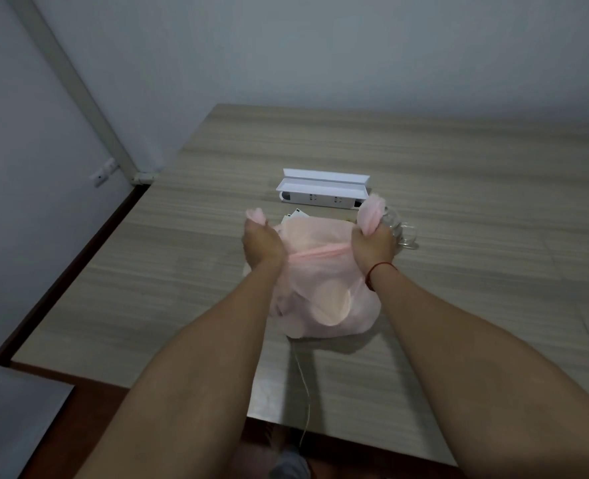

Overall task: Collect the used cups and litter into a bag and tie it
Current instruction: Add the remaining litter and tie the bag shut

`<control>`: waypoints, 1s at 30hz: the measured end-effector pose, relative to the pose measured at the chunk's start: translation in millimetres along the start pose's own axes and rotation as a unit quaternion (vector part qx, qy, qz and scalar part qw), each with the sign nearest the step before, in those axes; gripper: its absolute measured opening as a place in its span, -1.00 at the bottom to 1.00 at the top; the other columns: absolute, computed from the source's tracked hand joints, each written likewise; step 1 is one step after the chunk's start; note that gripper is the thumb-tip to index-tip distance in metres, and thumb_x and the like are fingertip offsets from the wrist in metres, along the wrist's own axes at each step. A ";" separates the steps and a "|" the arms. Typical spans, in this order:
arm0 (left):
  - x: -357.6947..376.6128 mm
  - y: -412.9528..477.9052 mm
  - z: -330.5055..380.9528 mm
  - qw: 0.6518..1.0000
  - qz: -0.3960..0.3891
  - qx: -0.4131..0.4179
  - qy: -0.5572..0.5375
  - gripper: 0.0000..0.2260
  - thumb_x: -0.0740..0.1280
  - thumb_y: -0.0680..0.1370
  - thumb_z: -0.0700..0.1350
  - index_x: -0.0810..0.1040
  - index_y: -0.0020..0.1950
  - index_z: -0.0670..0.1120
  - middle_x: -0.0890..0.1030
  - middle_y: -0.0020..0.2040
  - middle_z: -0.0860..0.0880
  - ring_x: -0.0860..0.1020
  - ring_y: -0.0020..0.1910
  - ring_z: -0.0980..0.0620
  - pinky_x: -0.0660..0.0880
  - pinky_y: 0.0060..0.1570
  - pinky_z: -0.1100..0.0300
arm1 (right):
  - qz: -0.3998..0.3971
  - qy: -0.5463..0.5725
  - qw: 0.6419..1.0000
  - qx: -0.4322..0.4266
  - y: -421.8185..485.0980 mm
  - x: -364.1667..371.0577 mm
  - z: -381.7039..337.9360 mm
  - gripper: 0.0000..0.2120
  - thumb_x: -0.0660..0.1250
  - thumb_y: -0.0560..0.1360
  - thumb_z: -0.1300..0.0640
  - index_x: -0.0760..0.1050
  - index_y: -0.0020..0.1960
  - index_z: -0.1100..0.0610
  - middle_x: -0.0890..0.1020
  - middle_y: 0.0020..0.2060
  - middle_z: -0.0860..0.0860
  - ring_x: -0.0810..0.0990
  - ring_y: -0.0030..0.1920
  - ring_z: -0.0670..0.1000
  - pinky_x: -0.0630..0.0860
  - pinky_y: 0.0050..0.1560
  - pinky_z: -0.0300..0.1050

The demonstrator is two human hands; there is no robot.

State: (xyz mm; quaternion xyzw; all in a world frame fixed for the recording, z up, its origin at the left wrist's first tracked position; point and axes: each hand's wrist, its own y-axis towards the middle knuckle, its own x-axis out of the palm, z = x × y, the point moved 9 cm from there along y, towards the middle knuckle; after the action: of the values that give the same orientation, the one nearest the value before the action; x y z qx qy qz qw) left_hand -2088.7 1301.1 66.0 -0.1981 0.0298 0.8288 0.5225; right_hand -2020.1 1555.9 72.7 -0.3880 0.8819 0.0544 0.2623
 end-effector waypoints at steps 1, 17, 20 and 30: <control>3.7 -3.1 1.7 0.992 -0.021 0.044 0.115 -0.76 0.18 0.62 -0.18 0.48 0.23 -0.24 0.60 0.15 -0.27 0.57 0.13 -0.25 0.48 0.05 0.02 | -0.002 0.023 1.000 -0.015 -0.3 0.4 -6.5 -0.77 0.32 0.48 0.14 0.56 0.03 0.29 0.64 -0.05 0.15 0.59 0.01 0.10 0.47 0.05 -0.10; 34.7 -19.5 -14.0 0.966 -0.177 -0.166 -0.088 -0.83 0.25 0.50 -0.13 0.56 -0.03 -0.18 0.58 -0.27 -0.06 0.52 -0.37 -0.02 0.42 -0.40 0.24 | -0.155 0.019 0.986 0.051 -16.3 47.1 19.5 -0.23 0.37 0.27 -0.33 0.48 0.25 0.22 0.62 0.14 0.08 0.59 0.15 0.12 0.52 0.22 0.02; 36.3 -18.2 -10.9 0.954 -0.191 -0.169 -0.155 -0.75 0.27 0.52 -0.26 0.59 0.17 -0.24 0.66 -0.12 -0.13 0.56 -0.32 -0.02 0.46 -0.45 0.28 | -0.131 -0.051 0.989 0.049 -9.4 41.5 24.1 -0.37 0.34 0.47 -0.09 0.29 0.36 0.28 0.51 0.27 0.18 0.51 0.26 0.20 0.46 0.26 0.01; 19.0 -11.5 -23.0 0.996 -0.045 -0.062 -0.052 -0.68 0.15 0.57 -0.28 0.53 0.28 -0.12 0.62 0.19 -0.18 0.60 0.16 -0.17 0.49 0.11 0.14 | -0.135 0.508 0.813 0.249 -0.6 47.0 31.7 -0.69 0.06 0.63 -0.03 0.43 0.09 0.19 0.69 -0.40 0.03 0.66 -0.26 -0.01 0.55 -0.05 -0.14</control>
State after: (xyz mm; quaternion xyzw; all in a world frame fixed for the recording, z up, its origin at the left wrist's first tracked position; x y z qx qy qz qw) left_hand -2078.9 1316.6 39.9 -0.1884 -0.0580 0.8136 0.5469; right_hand -2032.8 1534.2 22.0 -0.3970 0.8118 -0.4078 -0.1310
